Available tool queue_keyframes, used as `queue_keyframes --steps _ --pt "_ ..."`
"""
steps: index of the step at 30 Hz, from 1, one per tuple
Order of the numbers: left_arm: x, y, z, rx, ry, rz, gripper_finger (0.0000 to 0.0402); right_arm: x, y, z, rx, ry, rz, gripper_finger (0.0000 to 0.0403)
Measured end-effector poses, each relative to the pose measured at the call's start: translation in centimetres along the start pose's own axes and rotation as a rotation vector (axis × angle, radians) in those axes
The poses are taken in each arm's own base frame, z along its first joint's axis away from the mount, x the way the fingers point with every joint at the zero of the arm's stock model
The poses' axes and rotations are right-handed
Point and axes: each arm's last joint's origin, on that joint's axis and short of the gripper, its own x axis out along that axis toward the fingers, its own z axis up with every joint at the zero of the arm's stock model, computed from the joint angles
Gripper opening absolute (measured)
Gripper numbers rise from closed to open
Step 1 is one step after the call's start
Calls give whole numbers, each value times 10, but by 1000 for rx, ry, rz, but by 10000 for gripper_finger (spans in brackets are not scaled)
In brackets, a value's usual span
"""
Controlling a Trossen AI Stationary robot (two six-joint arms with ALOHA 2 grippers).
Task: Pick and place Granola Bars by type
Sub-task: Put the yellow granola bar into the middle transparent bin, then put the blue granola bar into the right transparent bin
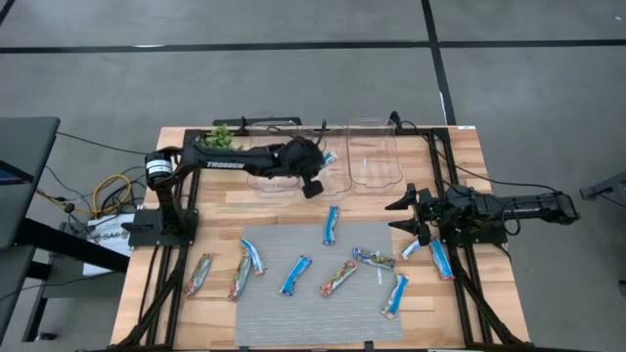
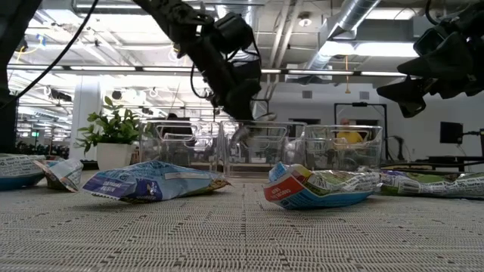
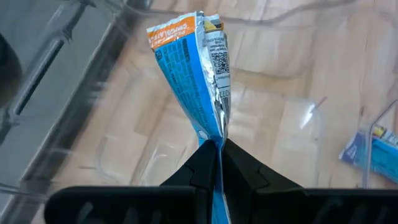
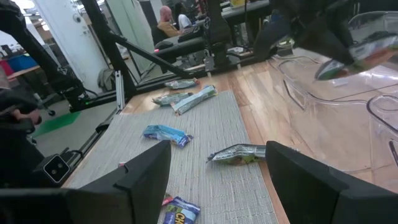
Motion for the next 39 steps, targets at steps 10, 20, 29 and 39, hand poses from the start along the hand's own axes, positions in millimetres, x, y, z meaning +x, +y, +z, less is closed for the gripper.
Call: queue_keyframes --steps 10,20,29,39 --pt "0 -5 1 -12 -27 -118 66 0 0 0 0 0 0 255" --pt "-1 -7 4 -37 -63 -127 175 0 0 0 0 0 0 255" --pt "-16 -7 38 -35 -173 -126 177 0 0 0 0 0 0 255" --pt "-78 -7 120 -37 -446 -143 176 0 0 0 0 0 0 255"
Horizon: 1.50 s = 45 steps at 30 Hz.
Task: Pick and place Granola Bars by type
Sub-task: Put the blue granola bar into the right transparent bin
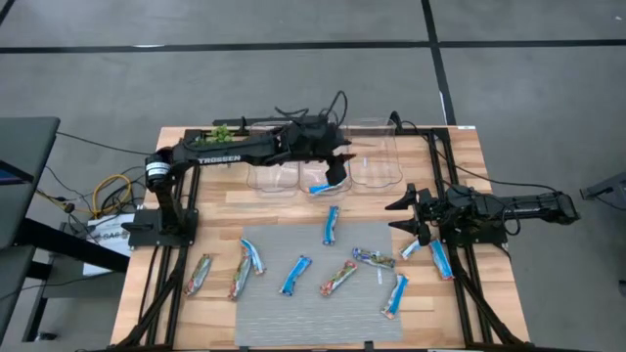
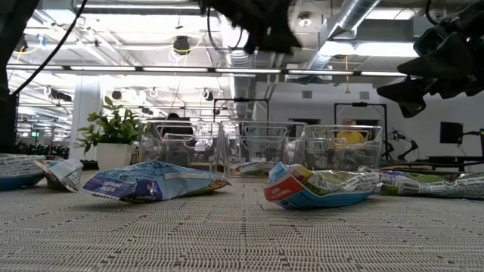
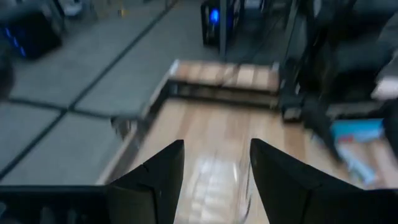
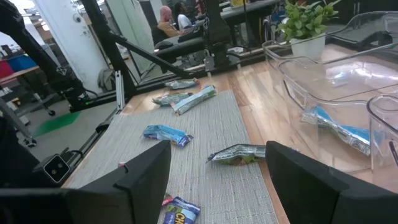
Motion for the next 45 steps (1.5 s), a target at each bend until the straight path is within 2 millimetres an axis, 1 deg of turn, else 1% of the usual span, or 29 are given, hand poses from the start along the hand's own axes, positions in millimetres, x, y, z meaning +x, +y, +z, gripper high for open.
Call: queue_keyframes --steps 3,5,11,14,20,27,30,33,38,40,42,45 --pt "-10 -5 23 35 -62 -10 176 0 0 0 0 0 0 255" --pt "-13 -9 29 57 -81 -18 176 0 0 0 0 0 0 255" --pt "-14 -21 25 111 -42 -45 176 0 0 0 0 0 0 255" --pt "-15 -32 22 170 -11 -71 176 0 0 0 0 0 0 255" --pt "-22 -72 19 236 14 -165 176 0 0 0 0 0 0 255" --pt "-39 -131 12 298 43 -303 176 0 0 0 0 0 0 255" --pt "-46 -147 11 314 40 -344 176 0 0 0 0 0 0 255" --pt "-49 -153 9 307 52 -360 176 0 0 0 0 0 0 255" --pt "-49 -153 2 268 136 -356 176 0 0 0 0 0 0 255" --pt "-50 -152 -3 277 183 -357 176 0 0 0 0 0 0 255" --pt "-48 -152 -12 326 216 -359 176 0 0 0 0 0 0 255" --pt "-42 -153 -33 420 277 -356 176 0 0 0 0 0 0 255"
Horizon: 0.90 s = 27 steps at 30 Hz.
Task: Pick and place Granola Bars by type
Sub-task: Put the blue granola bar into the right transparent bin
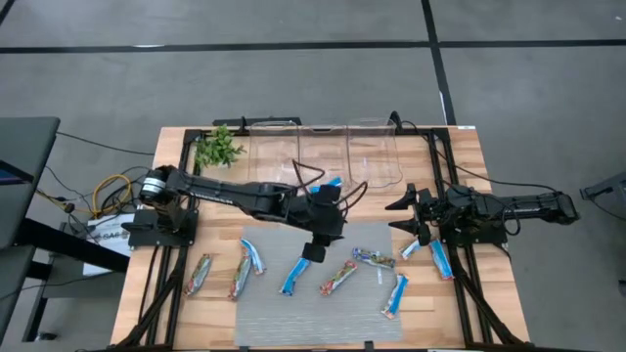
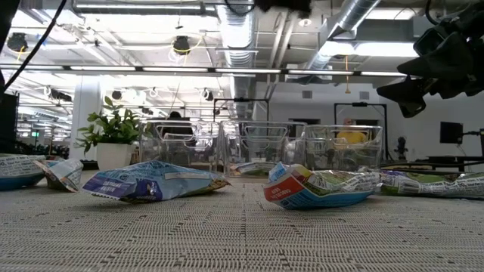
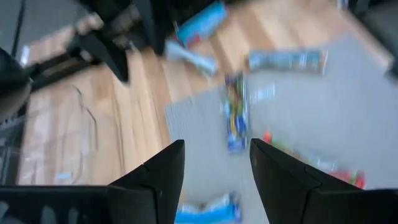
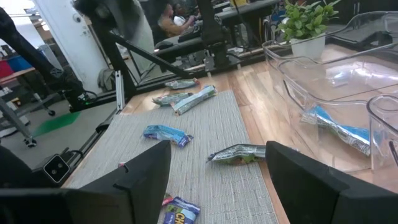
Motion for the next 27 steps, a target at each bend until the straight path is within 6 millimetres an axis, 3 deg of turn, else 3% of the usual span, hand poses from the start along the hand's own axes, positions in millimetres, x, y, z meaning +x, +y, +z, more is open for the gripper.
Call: queue_keyframes --steps 4,12,18,27 --pt "16 -8 -25 155 85 -21 176 0 0 0 0 0 0 255" --pt "47 -23 -84 785 252 -18 176 0 0 0 0 0 0 255" --pt "61 -26 -104 780 208 87 176 0 0 0 0 0 0 255" --pt "63 -23 -104 663 152 112 176 0 0 0 0 0 0 255"
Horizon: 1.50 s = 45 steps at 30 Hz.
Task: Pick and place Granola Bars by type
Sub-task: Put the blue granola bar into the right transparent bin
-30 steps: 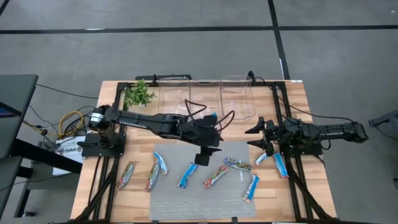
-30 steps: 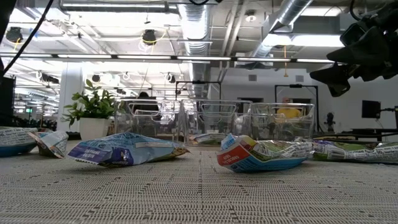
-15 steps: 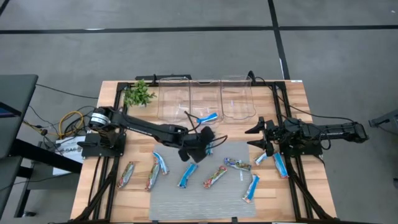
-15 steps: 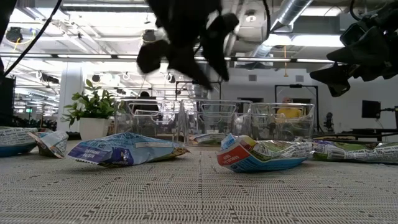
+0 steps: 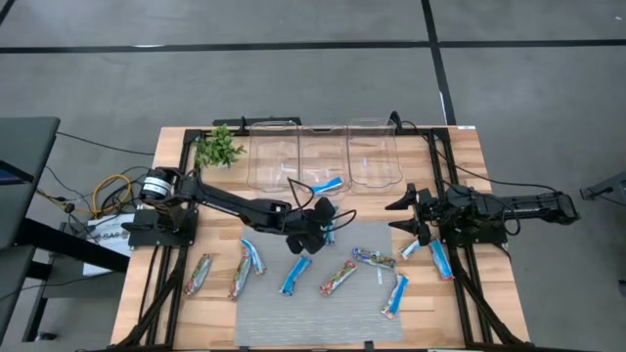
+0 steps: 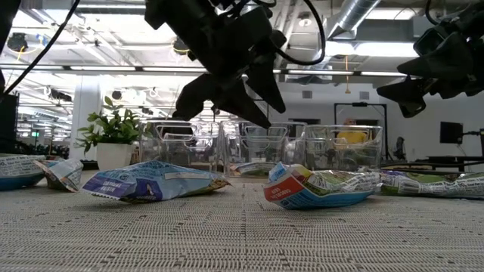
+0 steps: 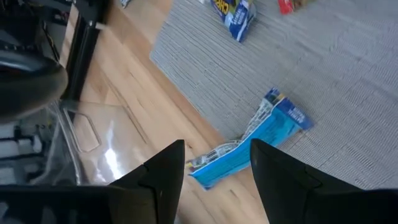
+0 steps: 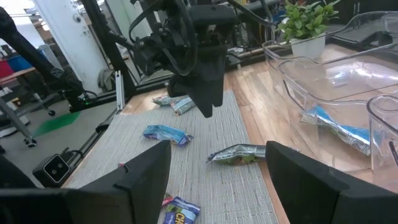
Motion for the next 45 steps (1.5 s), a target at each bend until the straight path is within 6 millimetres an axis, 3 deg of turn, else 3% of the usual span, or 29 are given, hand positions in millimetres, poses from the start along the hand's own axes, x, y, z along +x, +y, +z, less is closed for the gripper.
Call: queue_keyframes --steps 7,14,21,29,39,45 --pt "-2 -7 4 -396 21 -38 176 0 0 0 0 0 0 255" --pt "-4 -16 -3 -1034 143 -108 176 0 0 0 0 0 0 255" --pt "-10 -33 -9 -1520 336 -429 176 0 0 0 0 0 0 255" --pt "-18 -38 -1 -1680 391 -772 176 0 0 0 0 0 0 255" --pt "-40 -48 3 -1622 508 -608 176 0 0 0 0 0 0 255" --pt "-44 -60 22 -1643 464 -587 176 0 0 0 0 0 0 255"
